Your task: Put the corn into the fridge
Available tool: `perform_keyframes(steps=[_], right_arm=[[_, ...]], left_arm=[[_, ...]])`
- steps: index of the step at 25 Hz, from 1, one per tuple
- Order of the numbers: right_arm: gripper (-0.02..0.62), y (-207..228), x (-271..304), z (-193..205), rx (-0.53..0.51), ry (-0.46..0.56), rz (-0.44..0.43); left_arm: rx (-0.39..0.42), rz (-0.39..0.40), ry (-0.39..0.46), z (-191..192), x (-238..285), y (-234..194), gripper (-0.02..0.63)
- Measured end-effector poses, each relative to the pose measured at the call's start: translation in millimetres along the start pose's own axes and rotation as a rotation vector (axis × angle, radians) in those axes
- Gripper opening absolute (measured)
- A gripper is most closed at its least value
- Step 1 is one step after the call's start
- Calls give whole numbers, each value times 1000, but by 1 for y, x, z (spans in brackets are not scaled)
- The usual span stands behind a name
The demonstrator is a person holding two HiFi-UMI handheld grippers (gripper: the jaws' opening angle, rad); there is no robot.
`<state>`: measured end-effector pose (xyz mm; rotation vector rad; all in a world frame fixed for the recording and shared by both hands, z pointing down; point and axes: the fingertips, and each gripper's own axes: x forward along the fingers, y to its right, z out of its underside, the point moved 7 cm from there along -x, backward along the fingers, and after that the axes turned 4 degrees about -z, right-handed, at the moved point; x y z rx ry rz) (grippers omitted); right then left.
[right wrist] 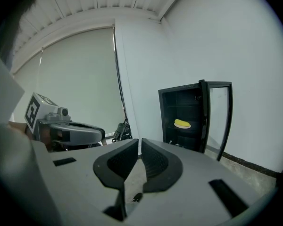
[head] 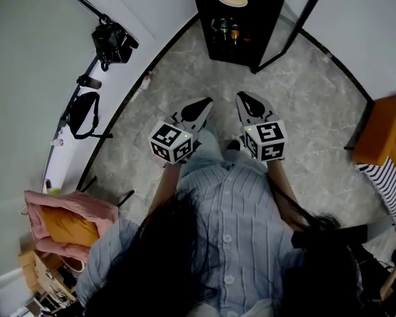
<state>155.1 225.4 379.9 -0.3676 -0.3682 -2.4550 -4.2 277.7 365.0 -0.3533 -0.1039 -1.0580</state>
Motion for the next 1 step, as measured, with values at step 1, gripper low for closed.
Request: perform_keyframes(steps=[1], right_arm=[[29,1,-1,0,-1,-2,2]], left_arm=[[-1,1,-1,0,0,1,9]])
